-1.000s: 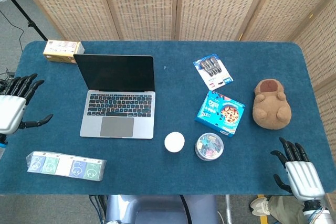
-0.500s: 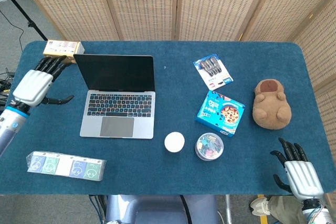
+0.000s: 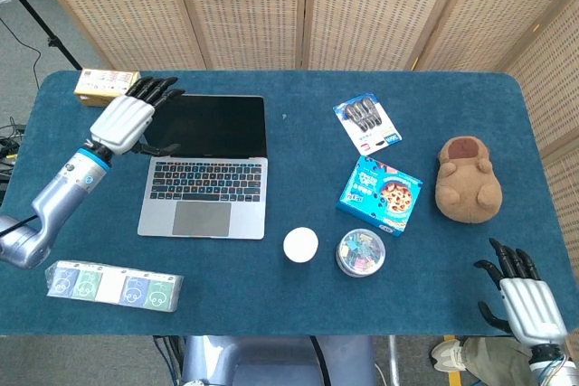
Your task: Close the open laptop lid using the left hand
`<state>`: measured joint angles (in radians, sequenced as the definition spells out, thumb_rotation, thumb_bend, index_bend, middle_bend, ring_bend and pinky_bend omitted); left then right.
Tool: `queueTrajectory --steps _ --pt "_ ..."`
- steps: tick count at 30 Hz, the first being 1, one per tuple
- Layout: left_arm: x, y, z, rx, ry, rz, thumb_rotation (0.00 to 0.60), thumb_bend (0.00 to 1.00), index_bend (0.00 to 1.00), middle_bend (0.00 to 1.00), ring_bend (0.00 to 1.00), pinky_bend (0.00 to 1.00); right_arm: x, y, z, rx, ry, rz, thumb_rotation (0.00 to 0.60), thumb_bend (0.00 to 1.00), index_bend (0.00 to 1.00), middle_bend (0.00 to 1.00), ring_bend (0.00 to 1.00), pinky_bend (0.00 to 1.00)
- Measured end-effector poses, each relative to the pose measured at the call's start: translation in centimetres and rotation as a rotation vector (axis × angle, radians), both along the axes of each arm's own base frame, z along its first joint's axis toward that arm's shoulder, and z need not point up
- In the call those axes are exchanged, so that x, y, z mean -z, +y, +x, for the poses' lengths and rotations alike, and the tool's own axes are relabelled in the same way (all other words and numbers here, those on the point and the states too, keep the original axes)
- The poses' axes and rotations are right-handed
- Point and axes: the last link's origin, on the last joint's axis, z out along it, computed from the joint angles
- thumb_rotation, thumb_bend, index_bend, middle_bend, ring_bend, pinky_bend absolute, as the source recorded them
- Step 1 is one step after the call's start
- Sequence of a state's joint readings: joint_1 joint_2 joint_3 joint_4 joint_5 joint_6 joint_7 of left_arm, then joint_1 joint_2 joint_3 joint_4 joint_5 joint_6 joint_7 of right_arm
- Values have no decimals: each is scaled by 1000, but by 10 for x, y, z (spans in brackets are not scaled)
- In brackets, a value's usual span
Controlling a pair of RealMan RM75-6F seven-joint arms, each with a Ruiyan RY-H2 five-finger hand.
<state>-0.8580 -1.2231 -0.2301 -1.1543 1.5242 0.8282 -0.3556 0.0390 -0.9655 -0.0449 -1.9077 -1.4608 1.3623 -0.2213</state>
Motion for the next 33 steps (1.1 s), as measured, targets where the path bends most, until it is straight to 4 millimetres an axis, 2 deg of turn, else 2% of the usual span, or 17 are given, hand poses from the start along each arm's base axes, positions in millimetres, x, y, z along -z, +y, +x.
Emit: queueTrajectory --steps 5,18,33 --pt "8 6 6 -8 -15 -2 348 219 121 0 0 0 -2 5 -3 17 6 -6 600 353 257 0 0 0" --pt "19 24 0 -71 6 23 345 220 121 0 0 0 -10 21 -7 59 36 -43 600 353 258 0 0 0" --pt "30 40 -7 -112 31 23 347 224 121 0 0 0 -14 25 -10 78 48 -63 600 353 259 0 0 0"
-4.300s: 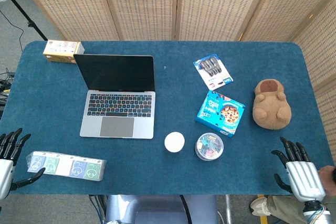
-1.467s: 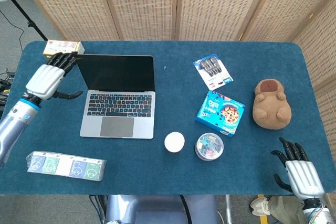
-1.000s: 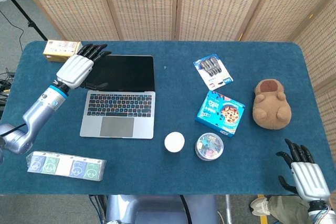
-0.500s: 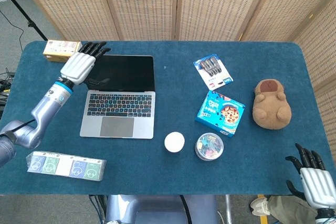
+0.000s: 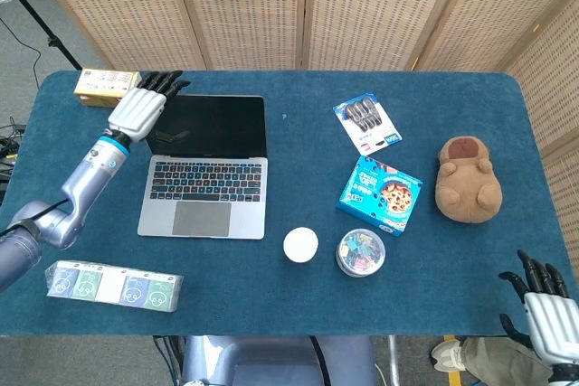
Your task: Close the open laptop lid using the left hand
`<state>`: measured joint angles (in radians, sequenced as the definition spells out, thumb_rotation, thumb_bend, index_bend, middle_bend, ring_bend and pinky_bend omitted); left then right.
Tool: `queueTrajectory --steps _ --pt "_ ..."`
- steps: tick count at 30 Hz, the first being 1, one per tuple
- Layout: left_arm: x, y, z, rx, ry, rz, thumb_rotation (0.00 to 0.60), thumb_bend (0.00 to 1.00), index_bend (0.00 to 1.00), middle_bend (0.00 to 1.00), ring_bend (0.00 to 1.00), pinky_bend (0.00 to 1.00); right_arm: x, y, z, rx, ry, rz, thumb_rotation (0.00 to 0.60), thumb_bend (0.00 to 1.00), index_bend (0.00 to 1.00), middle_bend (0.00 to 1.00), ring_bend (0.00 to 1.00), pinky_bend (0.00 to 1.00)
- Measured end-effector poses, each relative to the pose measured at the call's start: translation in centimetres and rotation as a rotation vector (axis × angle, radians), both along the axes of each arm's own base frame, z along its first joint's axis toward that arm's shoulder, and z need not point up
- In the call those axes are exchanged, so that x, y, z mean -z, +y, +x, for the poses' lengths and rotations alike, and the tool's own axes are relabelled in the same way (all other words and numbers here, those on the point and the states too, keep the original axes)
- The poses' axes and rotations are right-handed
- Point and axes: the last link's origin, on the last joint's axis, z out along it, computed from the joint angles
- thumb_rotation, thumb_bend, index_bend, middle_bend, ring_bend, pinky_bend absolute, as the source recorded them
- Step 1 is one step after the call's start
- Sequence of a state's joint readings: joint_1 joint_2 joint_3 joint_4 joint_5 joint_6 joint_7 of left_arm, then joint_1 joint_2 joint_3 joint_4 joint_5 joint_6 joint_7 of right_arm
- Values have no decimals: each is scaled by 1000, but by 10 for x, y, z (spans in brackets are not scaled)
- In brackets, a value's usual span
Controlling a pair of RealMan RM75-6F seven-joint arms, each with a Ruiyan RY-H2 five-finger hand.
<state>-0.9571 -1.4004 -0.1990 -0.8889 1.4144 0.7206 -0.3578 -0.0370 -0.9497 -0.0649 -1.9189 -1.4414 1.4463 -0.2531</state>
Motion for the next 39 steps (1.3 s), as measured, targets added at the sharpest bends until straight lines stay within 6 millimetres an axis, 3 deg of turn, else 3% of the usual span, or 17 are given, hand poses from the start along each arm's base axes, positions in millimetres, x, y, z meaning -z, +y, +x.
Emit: queueTrajectory --steps 9,14,28,39 --pt "13 5 -5 -42 -27 -24 348 220 159 20 9 32 3 -3 -2 7 2 12 600 353 260 0 0 0" --pt "12 4 -1 -27 -39 -20 345 219 196 65 90 147 3 -3 -1 4 2 14 600 353 260 0 0 0" --pt "8 -1 8 -29 -71 -23 345 218 396 232 244 248 1 -2 1 -5 -4 8 600 353 260 0 0 0" --pt "3 -6 20 -39 -100 -38 347 218 448 285 298 291 1 -2 1 -9 -2 14 600 353 260 0 0 0"
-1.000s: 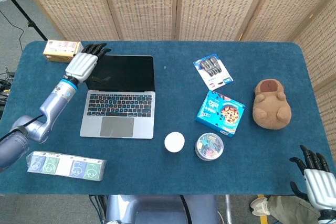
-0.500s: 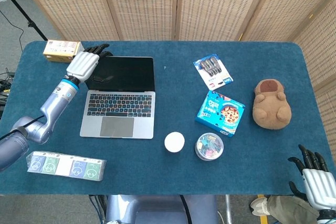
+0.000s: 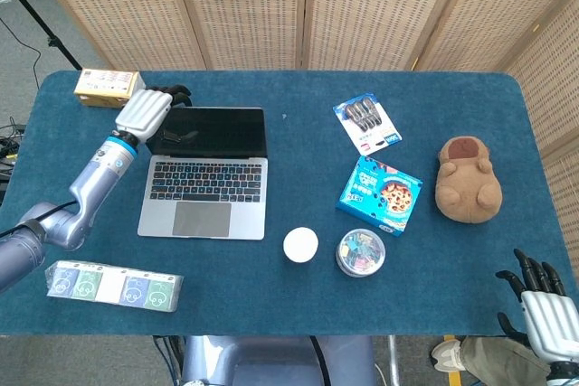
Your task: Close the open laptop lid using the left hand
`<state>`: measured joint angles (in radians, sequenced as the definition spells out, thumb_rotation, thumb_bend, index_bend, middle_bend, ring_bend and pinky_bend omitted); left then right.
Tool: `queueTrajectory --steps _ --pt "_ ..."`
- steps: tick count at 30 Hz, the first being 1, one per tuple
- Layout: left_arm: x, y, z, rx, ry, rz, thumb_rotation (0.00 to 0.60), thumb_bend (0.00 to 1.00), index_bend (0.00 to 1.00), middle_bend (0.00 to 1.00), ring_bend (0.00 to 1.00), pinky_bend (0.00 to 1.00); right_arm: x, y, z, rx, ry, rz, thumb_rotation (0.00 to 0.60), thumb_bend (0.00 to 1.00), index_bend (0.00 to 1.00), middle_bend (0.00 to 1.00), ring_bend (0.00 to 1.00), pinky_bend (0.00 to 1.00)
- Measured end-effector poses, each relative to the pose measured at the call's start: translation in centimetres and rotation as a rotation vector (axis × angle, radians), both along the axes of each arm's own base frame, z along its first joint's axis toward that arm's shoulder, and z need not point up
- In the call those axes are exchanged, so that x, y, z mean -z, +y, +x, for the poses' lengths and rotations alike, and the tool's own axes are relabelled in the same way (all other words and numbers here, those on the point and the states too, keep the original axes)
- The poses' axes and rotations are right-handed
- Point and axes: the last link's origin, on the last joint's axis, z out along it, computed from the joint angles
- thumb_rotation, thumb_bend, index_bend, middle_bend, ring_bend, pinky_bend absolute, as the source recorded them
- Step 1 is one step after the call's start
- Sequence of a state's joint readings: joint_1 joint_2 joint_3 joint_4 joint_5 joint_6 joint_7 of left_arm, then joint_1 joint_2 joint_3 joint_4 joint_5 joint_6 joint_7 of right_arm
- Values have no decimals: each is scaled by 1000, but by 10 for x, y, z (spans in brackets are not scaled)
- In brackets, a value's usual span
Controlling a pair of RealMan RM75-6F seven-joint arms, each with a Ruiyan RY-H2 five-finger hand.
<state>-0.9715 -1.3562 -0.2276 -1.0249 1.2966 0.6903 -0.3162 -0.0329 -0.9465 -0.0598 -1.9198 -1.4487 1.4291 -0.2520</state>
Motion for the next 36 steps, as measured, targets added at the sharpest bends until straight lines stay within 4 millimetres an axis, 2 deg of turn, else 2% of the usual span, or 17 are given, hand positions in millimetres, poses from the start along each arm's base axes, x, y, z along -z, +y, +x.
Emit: queueTrajectory --steps 12,27,36 --pt "-9 -11 17 -23 -14 -24 344 218 504 340 349 327 -1 1 3 -9 -3 -4 600 353 260 0 0 0" --pt "-12 -27 23 -95 -39 -86 347 217 513 351 361 337 -1 3 5 -15 -4 2 600 353 260 0 0 0" --pt "-11 -42 34 -87 -47 -113 342 214 514 353 365 343 -1 3 5 -17 -3 6 600 353 260 0 0 0"
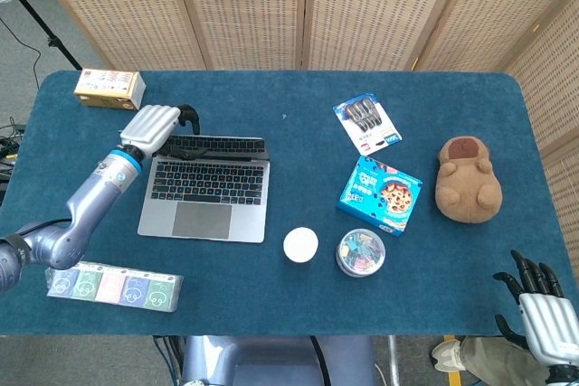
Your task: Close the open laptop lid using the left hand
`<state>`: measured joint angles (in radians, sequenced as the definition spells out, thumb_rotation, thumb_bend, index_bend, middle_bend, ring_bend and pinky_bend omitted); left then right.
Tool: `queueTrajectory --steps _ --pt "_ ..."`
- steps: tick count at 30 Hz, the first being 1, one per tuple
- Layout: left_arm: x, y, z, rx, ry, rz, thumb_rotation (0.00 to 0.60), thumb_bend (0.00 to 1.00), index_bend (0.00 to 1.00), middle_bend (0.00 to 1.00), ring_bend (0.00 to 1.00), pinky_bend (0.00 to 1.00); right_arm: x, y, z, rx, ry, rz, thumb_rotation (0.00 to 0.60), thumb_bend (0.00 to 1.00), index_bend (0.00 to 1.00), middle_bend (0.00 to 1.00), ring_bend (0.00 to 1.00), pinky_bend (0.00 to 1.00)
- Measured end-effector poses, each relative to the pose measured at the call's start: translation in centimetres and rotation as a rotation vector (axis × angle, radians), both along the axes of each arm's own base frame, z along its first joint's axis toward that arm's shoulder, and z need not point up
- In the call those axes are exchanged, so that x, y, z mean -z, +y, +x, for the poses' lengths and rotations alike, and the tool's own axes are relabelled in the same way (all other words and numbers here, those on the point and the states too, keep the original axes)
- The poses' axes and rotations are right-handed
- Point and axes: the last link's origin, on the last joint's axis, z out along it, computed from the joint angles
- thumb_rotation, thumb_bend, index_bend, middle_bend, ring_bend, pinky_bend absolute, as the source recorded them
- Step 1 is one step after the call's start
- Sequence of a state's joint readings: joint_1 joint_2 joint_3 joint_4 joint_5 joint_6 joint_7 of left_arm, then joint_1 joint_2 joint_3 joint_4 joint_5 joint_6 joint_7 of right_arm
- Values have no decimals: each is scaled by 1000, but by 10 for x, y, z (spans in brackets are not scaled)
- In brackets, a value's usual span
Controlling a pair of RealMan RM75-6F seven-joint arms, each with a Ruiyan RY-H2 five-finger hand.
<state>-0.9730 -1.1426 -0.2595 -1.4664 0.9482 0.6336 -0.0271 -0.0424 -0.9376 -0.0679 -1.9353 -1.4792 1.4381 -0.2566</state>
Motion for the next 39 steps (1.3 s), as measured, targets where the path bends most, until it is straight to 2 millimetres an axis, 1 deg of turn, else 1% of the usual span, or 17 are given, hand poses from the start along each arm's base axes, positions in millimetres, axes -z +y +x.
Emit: queueTrajectory --steps 6,14,19,28,39 --pt "1 -15 2 1 11 -21 338 205 514 353 368 345 0 1 1 -4 -1 1 600 353 260 0 0 0" --pt "4 -32 -4 -16 22 -41 333 198 514 353 368 345 1 2 3 -11 1 4 600 353 260 0 0 0" --pt "7 -42 -5 -15 25 -55 325 196 514 353 369 345 1 2 3 -12 5 9 600 353 261 0 0 0" --pt "14 -58 -13 -36 25 -81 305 194 514 353 370 346 2 3 4 -13 7 12 600 353 261 0 0 0" --pt "22 -82 -13 -23 14 -119 298 193 514 353 370 346 2 4 6 -22 11 16 600 353 262 0 0 0"
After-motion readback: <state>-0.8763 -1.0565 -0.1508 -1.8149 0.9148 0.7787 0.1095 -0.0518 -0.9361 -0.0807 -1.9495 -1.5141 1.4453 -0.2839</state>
